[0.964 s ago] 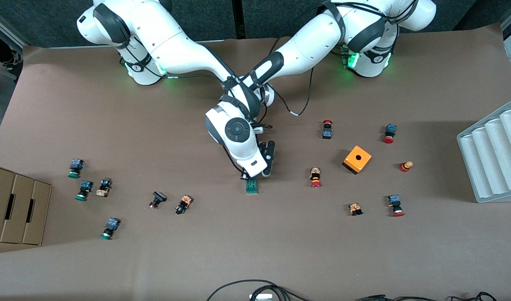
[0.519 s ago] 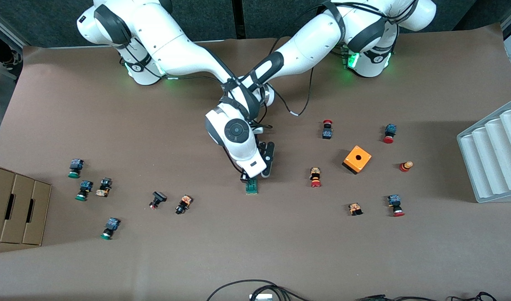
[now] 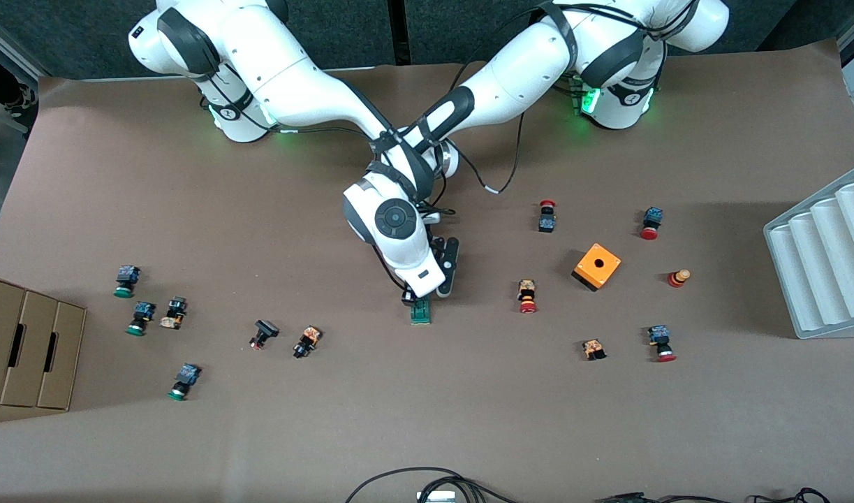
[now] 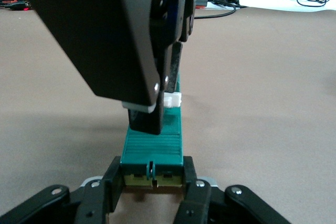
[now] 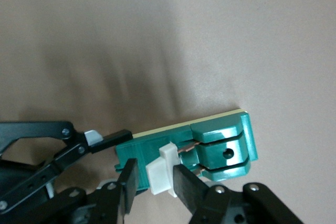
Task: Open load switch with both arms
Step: 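Push the white lever down toward the switch base with the right gripper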
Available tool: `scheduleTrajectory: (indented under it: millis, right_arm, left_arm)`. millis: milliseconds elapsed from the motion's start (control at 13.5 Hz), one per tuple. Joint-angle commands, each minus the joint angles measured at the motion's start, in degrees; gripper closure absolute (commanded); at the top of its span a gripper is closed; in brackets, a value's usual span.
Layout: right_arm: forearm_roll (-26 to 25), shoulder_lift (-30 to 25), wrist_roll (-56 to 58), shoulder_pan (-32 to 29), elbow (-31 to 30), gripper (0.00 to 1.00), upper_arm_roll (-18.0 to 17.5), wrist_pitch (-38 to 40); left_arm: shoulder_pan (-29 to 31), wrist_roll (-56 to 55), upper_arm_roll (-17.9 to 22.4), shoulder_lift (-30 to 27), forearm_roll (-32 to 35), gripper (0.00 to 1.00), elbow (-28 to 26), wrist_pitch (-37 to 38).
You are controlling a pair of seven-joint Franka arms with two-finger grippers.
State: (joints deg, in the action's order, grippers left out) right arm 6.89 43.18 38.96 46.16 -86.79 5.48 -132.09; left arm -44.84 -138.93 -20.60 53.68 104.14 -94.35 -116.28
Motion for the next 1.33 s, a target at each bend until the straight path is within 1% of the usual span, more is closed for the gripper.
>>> scheduleTrajectory:
  millis: [0, 371, 667, 1261]
  right_arm:
    - [0.14, -1.17, -0.73, 0.07, -0.66, 0.61, 0.06, 0.43]
    - [0.31, -1.87, -0.81, -0.10, -0.66, 0.59, 0.06, 1.49]
    - [0.23, -2.93, -3.36, 0.16, -0.66, 0.59, 0.06, 3.94]
    - [0.31, -2.23, -3.80, 0.16, -0.66, 0.59, -0.20, 3.51]
  left_arm:
    - [0.11, -1.79, 0.56, -0.95, 0.27, 0.75, -1.62, -0.35]
    - [0.11, -1.79, 0.56, -0.95, 0.27, 0.75, -1.62, -0.35]
    - [0.11, -1.79, 0.56, -0.86, 0.27, 0.75, -1.53, -0.35]
    - [0.11, -1.79, 0.56, -0.95, 0.27, 0.75, -1.53, -0.44]
